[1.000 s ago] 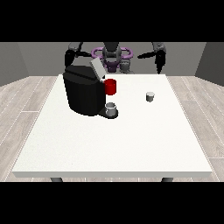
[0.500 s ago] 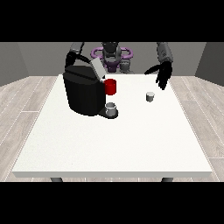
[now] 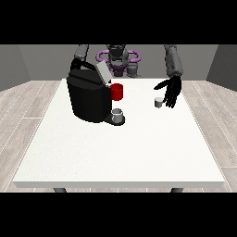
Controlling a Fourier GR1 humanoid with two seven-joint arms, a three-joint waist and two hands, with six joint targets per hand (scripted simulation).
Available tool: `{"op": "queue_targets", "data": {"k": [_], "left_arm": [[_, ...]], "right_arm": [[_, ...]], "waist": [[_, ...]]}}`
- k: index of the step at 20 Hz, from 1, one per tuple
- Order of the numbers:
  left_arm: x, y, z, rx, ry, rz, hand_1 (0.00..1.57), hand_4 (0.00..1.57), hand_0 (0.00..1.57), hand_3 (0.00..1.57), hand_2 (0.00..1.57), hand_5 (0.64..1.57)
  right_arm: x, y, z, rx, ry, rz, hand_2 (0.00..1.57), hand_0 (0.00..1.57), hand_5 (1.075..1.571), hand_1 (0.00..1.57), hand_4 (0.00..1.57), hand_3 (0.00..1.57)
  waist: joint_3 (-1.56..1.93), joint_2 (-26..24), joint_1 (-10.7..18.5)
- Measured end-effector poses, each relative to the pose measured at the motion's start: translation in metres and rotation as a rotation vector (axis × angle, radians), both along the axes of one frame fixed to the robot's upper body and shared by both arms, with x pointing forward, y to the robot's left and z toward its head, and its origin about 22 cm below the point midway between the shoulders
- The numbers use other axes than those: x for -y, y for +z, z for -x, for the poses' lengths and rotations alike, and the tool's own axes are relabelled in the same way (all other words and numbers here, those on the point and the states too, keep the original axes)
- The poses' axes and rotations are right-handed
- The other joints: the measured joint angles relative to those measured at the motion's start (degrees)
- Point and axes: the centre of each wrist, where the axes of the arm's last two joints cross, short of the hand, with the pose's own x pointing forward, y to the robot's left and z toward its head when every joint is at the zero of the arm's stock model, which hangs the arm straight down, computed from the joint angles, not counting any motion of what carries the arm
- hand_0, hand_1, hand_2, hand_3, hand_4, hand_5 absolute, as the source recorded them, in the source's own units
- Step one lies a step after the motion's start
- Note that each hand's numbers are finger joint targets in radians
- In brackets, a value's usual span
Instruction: Insert the coffee pod into the coffee machine and close the lid
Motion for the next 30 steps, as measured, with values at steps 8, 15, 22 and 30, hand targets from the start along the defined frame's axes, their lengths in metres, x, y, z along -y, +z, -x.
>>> {"op": "queue_targets", "data": {"k": [8, 15, 22, 30], "left_arm": [[0.02, -0.005, -0.02, 0.084, -0.018, -0.118, 1.07, 0.45, 1.07, 0.91, 1.11, 1.571], [0.033, -0.013, -0.028, 0.093, -0.063, -0.294, 0.83, 0.34, 0.83, 0.86, 1.0, 1.571], [0.03, -0.017, -0.033, -0.014, -0.101, -0.433, 0.73, 0.39, 0.73, 0.85, 0.96, 1.571], [0.042, -0.028, -0.039, -0.038, -0.152, -0.462, 1.19, 0.51, 1.19, 1.22, 1.29, 1.571]], "right_arm": [[0.002, -0.007, -0.014, -0.039, -0.012, -0.028, 0.0, 0.0, 1.571, 0.0, 0.0, 0.0], [0.0, -0.014, -0.018, -0.069, 0.01, -0.014, 0.0, 0.0, 1.571, 0.0, 0.0, 0.0], [0.003, -0.023, -0.022, -0.097, 0.027, -0.021, 0.0, 0.0, 1.571, 0.0, 0.0, 0.0], [0.013, -0.042, -0.024, -0.148, -0.011, -0.041, 0.0, 0.0, 1.571, 0.0, 0.0, 0.0]], "waist": [[0.02, 1.17, 1.84], [0.02, 1.19, 1.63], [0.06, 0.35, 1.42], [0.1, -1.86, 2.73]]}}
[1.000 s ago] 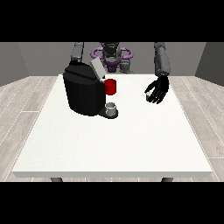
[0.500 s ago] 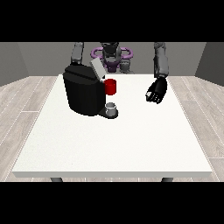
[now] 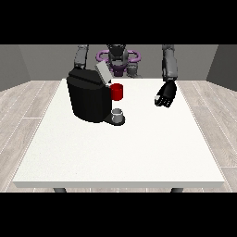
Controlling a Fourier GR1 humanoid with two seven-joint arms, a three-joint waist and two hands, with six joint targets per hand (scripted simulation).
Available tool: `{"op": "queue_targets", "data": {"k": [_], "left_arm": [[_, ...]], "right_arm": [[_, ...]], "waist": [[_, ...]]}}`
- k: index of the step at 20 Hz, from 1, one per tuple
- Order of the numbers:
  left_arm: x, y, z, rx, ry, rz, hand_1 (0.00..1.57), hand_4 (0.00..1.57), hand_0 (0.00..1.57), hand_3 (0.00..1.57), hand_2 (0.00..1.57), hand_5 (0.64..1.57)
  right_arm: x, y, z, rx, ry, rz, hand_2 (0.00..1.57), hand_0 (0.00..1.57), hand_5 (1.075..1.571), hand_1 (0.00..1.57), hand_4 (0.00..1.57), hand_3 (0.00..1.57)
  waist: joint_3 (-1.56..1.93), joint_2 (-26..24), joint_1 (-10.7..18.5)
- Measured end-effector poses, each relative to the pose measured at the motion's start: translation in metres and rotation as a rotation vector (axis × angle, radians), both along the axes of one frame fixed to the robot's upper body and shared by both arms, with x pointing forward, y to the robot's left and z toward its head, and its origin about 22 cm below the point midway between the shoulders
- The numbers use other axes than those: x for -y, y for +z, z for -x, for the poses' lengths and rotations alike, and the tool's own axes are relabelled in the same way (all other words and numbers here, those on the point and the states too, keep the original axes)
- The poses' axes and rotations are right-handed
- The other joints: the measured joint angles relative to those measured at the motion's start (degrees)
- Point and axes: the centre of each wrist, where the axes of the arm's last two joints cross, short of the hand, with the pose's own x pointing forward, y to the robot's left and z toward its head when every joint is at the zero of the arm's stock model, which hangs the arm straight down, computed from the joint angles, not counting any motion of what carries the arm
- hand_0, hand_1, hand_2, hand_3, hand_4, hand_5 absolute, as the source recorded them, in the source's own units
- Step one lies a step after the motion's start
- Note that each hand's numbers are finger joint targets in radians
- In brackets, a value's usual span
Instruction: Insert the coffee pod into the coffee machine and close the lid
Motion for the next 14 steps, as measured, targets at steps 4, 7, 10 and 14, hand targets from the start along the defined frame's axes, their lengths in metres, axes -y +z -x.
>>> {"op": "queue_targets", "data": {"k": [4, 7, 10, 14], "left_arm": [[0.009, 0.005, -0.008, 0.016, -0.032, 0.073, 1.43, 0.49, 1.43, 1.35, 1.42, 1.571], [0.013, 0.006, -0.011, 0.007, -0.065, 0.136, 1.45, 0.53, 1.45, 1.35, 1.43, 1.571], [0.019, 0.022, -0.021, -0.006, -0.089, 0.169, 1.4, 0.5, 1.4, 1.32, 1.39, 1.571], [0.046, 0.046, -0.037, -0.05, -0.135, 0.182, 1.42, 0.53, 1.42, 1.33, 1.4, 1.571]], "right_arm": [[0.002, -0.007, 0.0, -0.032, -0.029, 0.028, 0.0, 0.0, 1.571, 0.0, 0.0, 0.0], [0.001, -0.01, 0.002, -0.075, -0.05, 0.048, 0.0, 0.0, 1.571, 0.0, 0.0, 0.0], [0.004, -0.024, 0.003, -0.094, -0.077, 0.064, 0.0, 0.0, 1.571, 0.0, 0.0, 0.0], [0.01, -0.04, 0.002, -0.141, -0.093, 0.078, 0.0, 0.0, 1.571, 0.0, 0.0, 0.0]], "waist": [[-0.06, -1.13, 0.55], [-0.07, -2.89, 0.99], [-0.08, -3.86, 1.91], [-0.06, -6.78, 2.67]]}}
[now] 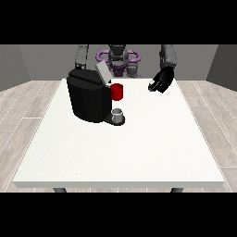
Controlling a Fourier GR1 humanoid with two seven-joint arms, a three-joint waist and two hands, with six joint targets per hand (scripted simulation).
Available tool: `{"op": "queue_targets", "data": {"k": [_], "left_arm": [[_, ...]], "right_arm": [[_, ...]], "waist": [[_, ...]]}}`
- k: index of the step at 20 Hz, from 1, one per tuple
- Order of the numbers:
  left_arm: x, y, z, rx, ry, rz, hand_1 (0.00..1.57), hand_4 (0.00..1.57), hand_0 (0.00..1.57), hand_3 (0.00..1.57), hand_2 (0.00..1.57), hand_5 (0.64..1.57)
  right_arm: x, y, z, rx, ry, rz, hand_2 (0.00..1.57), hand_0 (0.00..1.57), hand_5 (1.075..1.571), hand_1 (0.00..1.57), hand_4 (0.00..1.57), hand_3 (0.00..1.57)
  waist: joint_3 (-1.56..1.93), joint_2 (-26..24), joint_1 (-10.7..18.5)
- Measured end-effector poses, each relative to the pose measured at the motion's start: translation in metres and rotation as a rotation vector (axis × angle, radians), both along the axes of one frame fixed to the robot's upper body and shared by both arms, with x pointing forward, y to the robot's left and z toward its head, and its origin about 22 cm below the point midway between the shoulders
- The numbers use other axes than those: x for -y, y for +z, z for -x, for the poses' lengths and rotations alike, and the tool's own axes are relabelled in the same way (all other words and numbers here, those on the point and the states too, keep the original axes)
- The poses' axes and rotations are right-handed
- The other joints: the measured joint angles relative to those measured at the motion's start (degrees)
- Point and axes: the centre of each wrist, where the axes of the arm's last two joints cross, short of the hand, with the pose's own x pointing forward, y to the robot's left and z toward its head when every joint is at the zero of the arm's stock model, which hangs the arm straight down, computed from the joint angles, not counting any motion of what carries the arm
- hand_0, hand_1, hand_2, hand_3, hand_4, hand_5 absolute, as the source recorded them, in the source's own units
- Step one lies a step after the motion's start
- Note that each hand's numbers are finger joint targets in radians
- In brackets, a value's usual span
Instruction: Insert the coffee pod into the coffee machine and close the lid
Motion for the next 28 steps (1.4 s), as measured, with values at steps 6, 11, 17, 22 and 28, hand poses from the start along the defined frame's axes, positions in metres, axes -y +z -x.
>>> {"op": "queue_targets", "data": {"k": [6, 11, 17, 22, 28], "left_arm": [[0.028, 0.025, -0.013, -0.015, -0.045, 0.004, 1.4, 0.6, 1.4, 1.34, 1.4, 1.571], [0.054, 0.04, -0.02, -0.025, -0.055, 0.005, 1.42, 0.54, 1.42, 1.38, 1.42, 1.571], [0.074, 0.077, -0.033, -0.009, -0.025, 0.066, 1.2, 0.49, 1.2, 1.26, 1.24, 1.571], [0.071, 0.117, -0.04, 0.042, 0.003, 0.095, 1.17, 0.48, 1.17, 1.27, 1.25, 1.571], [0.064, 0.154, -0.045, 0.094, 0.037, 0.086, 1.22, 0.48, 1.22, 1.23, 1.28, 1.571]], "right_arm": [[0.004, -0.007, -0.001, -0.028, 0.011, 0.016, 0.0, 0.0, 1.571, 0.0, 0.0, 0.0], [0.003, -0.007, -0.001, -0.03, 0.031, 0.008, 0.0, 0.0, 1.571, 0.0, 0.0, 0.0], [-0.008, 0.005, -0.006, 0.003, 0.071, -0.016, 0.0, 0.0, 1.571, 0.0, 0.0, 0.0], [-0.011, 0.021, -0.013, 0.071, 0.087, -0.015, 0.0, 0.0, 1.571, 0.0, 0.0, 0.0], [-0.014, 0.043, -0.022, 0.136, 0.091, -0.01, 0.0, 0.0, 1.571, 0.0, 0.04, 0.0]], "waist": [[0.01, -2.46, -0.53], [0.0, -4.19, -1.65], [0.0, -4.08, -4.16], [0.0, -1.62, -6.5], [-0.01, 1.3, -9.02]]}}
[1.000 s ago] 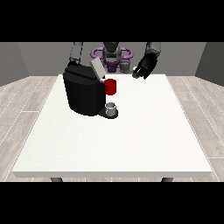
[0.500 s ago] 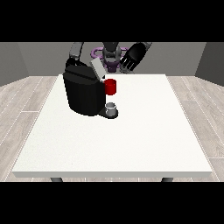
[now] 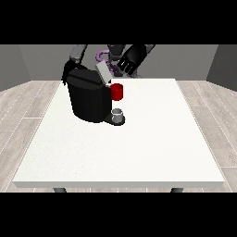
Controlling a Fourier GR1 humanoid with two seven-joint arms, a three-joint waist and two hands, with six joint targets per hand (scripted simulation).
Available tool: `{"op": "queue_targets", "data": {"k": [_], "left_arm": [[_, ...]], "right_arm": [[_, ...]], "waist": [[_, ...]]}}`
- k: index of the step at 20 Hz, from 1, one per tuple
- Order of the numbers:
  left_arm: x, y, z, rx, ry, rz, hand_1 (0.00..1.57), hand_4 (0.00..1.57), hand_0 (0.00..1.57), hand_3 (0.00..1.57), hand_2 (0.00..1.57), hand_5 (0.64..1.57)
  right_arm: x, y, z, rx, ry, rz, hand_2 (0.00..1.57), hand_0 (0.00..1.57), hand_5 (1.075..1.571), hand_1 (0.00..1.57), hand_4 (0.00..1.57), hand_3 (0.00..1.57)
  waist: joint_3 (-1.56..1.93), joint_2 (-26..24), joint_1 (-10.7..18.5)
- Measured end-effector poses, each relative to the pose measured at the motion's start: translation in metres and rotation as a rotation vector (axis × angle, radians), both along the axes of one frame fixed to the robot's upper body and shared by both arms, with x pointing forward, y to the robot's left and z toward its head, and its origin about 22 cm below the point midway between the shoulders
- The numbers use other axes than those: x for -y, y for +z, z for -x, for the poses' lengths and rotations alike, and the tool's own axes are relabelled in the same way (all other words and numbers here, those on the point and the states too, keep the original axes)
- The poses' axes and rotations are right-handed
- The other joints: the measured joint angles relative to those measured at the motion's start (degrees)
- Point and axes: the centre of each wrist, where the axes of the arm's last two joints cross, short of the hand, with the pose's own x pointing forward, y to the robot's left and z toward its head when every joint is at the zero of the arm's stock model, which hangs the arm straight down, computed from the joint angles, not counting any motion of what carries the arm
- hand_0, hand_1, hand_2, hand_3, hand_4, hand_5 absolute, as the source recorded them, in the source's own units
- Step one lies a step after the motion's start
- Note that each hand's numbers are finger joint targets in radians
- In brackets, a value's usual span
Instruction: Insert the coffee pod into the coffee machine and close the lid
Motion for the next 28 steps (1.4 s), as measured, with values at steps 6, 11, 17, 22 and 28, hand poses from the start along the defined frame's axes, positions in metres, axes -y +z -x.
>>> {"op": "queue_targets", "data": {"k": [6, 11, 17, 22, 28], "left_arm": [[-0.01, 0.018, -0.001, 0.042, 0.015, 0.005, 1.2, 0.49, 1.2, 1.25, 1.29, 1.571], [-0.001, 0.028, -0.003, 0.071, 0.001, -0.003, 1.19, 0.47, 1.19, 1.23, 1.26, 1.571], [0.011, 0.031, -0.004, 0.061, -0.02, -0.014, 1.24, 0.42, 1.24, 1.23, 1.28, 1.571], [0.008, 0.042, -0.004, 0.077, -0.021, -0.011, 1.19, 0.42, 1.19, 1.2, 1.25, 1.571], [0.007, 0.038, -0.006, 0.072, -0.019, -0.014, 1.22, 0.42, 1.22, 1.2, 1.26, 1.571]], "right_arm": [[-0.004, 0.023, -0.008, 0.058, -0.002, -0.003, 0.0, 0.0, 1.571, 0.0, 0.0, 0.0], [0.001, 0.037, -0.018, 0.09, -0.024, -0.007, 0.0, 0.0, 1.571, 0.0, 0.15, 0.0], [0.008, 0.034, -0.022, 0.077, -0.059, -0.012, 0.0, 0.0, 1.571, 0.0, 0.0, 0.0], [0.019, 0.041, -0.029, 0.1, -0.067, -0.019, 0.0, 0.0, 1.571, 0.0, 0.13, 0.0], [0.02, 0.039, -0.027, 0.082, -0.057, -0.01, 0.0, 0.0, 1.571, 0.0, 0.1, 0.0]], "waist": [[-0.01, 3.59, -1.77], [0.0, 6.23, -1.67], [0.01, 6.77, -0.59], [0.01, 8.39, -0.62], [0.0, 7.83, -1.04]]}}
